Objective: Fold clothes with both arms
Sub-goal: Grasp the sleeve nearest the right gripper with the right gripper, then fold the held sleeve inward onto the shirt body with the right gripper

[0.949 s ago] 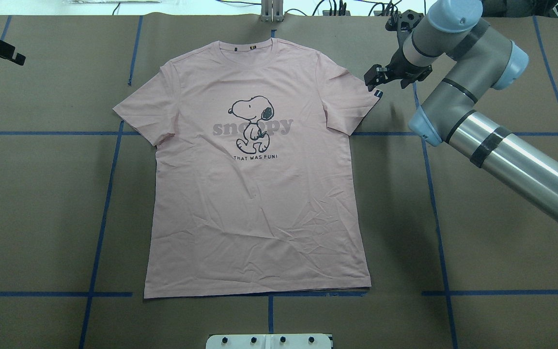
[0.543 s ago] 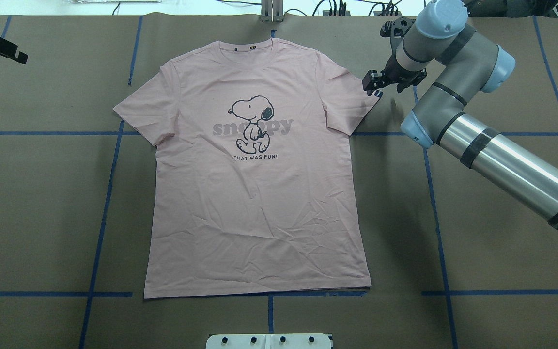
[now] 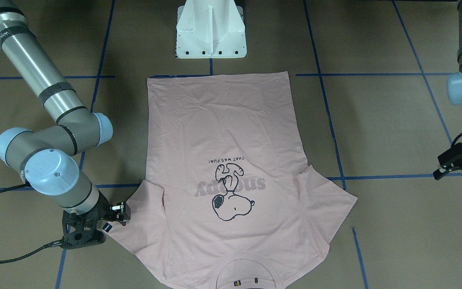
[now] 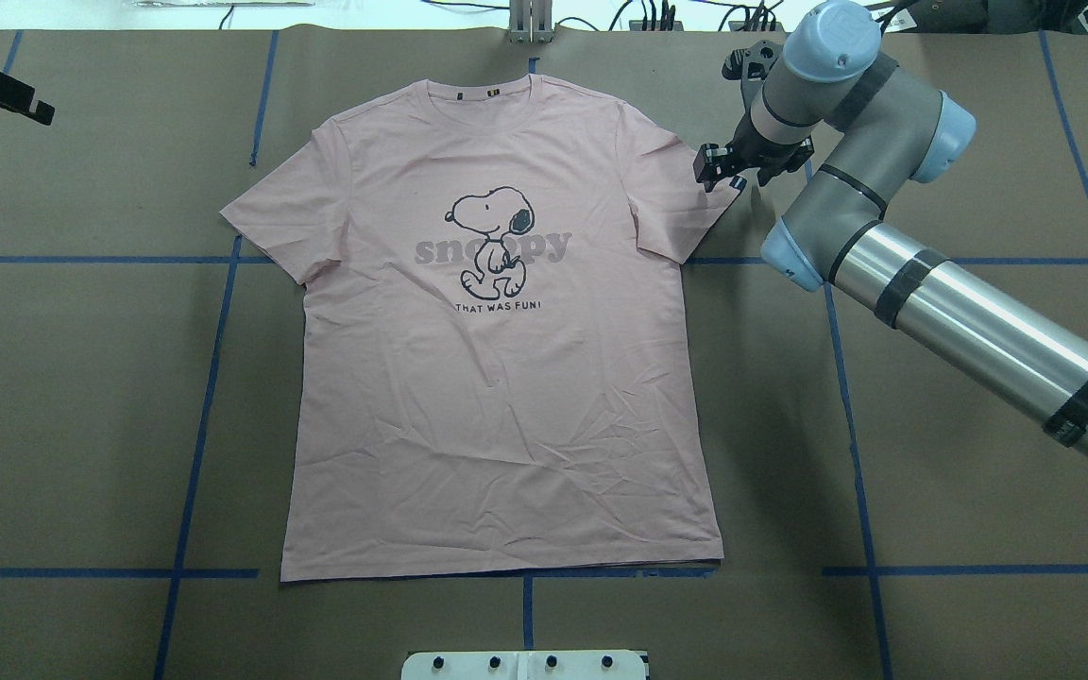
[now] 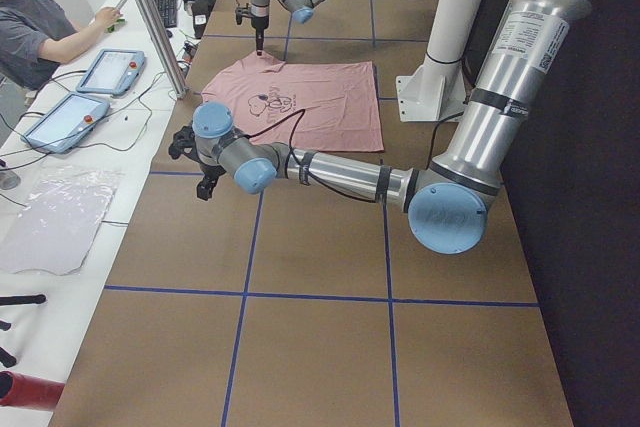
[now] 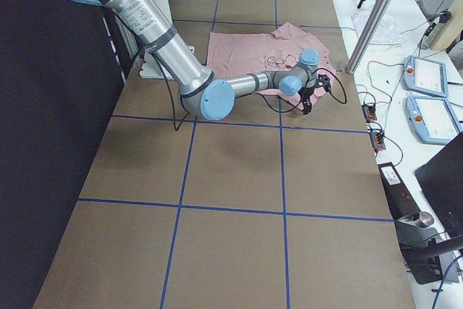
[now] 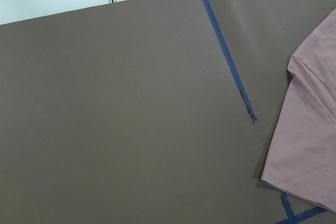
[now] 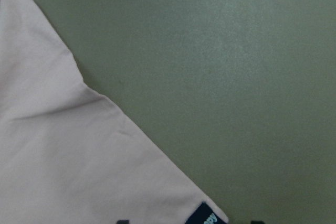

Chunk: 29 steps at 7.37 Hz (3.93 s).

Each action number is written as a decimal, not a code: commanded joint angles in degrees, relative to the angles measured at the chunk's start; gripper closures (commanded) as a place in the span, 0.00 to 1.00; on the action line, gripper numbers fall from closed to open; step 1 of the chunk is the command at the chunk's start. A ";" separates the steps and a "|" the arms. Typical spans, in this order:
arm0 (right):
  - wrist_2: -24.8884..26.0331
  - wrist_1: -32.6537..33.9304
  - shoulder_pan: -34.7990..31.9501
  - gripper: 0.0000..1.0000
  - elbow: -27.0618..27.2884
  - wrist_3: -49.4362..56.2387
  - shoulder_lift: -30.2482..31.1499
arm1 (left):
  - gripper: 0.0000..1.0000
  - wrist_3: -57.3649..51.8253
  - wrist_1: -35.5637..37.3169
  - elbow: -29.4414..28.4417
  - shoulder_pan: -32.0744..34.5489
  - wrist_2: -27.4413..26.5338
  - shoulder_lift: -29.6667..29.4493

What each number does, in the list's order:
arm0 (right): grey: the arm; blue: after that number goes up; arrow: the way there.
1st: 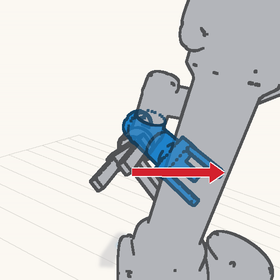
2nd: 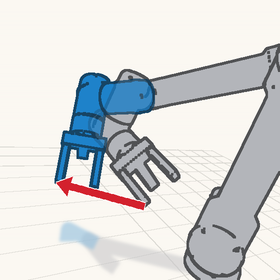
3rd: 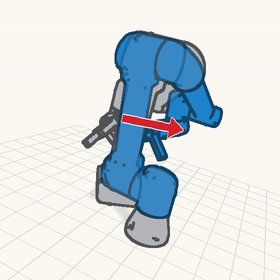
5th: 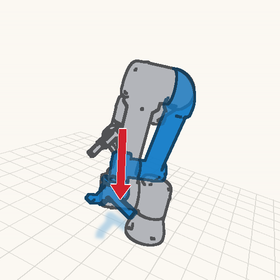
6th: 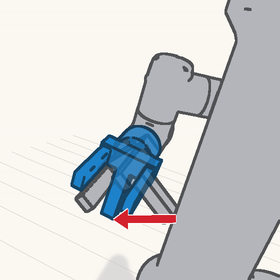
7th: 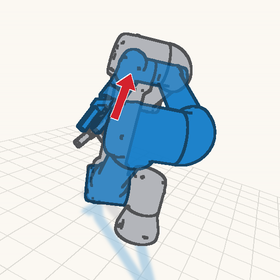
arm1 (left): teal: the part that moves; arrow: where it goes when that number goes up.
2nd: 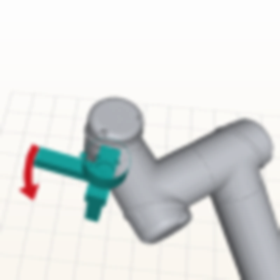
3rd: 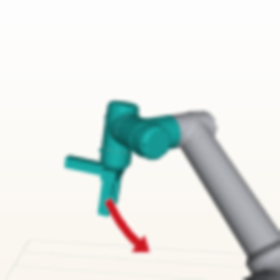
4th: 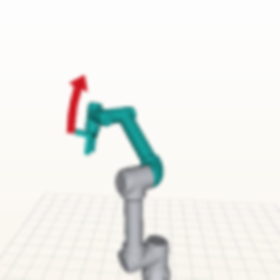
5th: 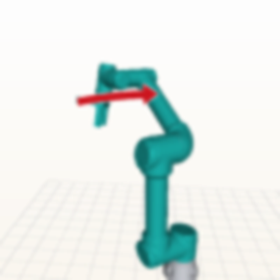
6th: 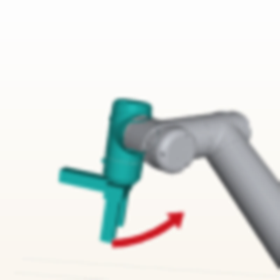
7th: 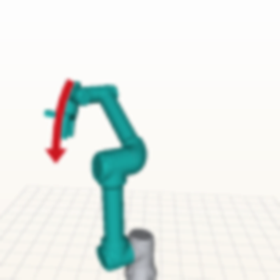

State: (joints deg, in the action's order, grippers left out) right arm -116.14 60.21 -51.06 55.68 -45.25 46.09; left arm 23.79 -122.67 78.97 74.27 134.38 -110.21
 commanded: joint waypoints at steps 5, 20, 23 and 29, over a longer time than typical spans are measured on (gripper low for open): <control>-0.31 0.00 -0.71 1.00 0.39 -0.10 -2.14 | 0.00 0.12 0.15 0.04 0.00 0.00 -0.09; 4.01 11.87 7.56 0.00 4.76 -17.42 -14.72 | 0.00 25.21 -4.06 -1.01 -14.56 -17.89 -5.53; -0.11 23.44 1.33 0.00 15.40 -5.11 -6.21 | 0.00 34.82 -4.85 -2.76 -22.82 -30.37 -5.89; -1.98 22.85 -0.01 0.00 17.53 -2.74 -2.85 | 0.07 37.39 -10.22 -7.87 -25.84 -33.49 -5.80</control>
State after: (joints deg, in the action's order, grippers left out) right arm -118.16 83.13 -51.14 73.22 -47.86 43.15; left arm 61.19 -132.78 71.33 48.47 100.86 -116.02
